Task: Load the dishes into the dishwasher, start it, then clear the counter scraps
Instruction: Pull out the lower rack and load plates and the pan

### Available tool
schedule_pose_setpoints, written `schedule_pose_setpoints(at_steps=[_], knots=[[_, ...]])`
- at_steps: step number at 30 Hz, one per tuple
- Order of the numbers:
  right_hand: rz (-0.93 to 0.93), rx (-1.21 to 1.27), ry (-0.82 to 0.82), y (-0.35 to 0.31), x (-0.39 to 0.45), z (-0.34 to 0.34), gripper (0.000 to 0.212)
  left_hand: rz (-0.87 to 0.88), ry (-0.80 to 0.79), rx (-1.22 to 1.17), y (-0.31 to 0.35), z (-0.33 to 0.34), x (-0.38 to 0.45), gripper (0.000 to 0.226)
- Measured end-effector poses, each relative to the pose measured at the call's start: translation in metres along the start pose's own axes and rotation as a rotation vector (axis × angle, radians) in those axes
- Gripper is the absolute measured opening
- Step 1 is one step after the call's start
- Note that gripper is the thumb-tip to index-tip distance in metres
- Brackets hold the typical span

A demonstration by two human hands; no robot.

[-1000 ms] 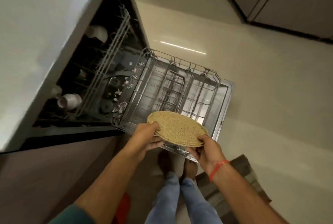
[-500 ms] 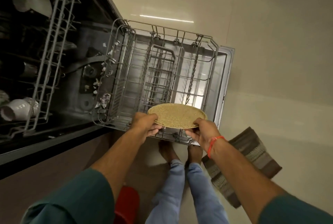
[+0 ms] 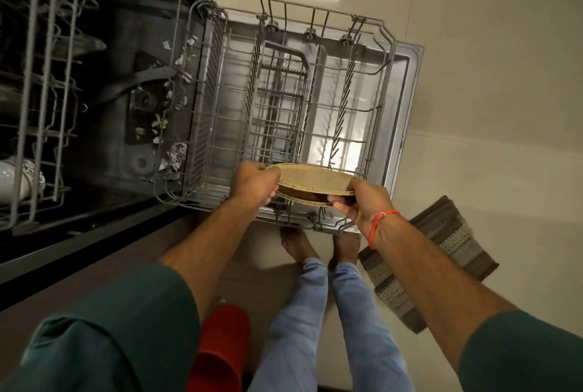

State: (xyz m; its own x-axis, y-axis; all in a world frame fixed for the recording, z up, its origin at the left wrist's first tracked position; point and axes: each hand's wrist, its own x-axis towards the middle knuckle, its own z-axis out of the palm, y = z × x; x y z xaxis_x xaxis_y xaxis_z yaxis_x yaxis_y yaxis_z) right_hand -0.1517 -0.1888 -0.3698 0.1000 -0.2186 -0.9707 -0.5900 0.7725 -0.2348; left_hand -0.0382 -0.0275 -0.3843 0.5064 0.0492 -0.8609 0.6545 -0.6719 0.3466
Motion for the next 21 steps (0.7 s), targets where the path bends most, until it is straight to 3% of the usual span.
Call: schedule_pose_setpoints(at_steps=[6, 13, 18, 21], knots=[[0.028, -0.022, 0.001, -0.005, -0.002, 0.002, 0.008, 0.03, 0.022, 0.016, 0.003, 0.0, 0.007, 0.018], [-0.011, -0.016, 0.006, -0.009, 0.0, 0.005, 0.02, 0.081, 0.052, -0.013, 0.004, 0.002, 0.012, 0.019], [-0.002, -0.035, 0.039, -0.02, 0.002, 0.003, 0.01, 0.034, -0.005, -0.049, 0.012, 0.004, 0.013, 0.011], [-0.001, -0.037, 0.04, -0.027, 0.003, 0.001, 0.018, 0.063, 0.007, -0.055, 0.016, 0.007, 0.013, 0.012]])
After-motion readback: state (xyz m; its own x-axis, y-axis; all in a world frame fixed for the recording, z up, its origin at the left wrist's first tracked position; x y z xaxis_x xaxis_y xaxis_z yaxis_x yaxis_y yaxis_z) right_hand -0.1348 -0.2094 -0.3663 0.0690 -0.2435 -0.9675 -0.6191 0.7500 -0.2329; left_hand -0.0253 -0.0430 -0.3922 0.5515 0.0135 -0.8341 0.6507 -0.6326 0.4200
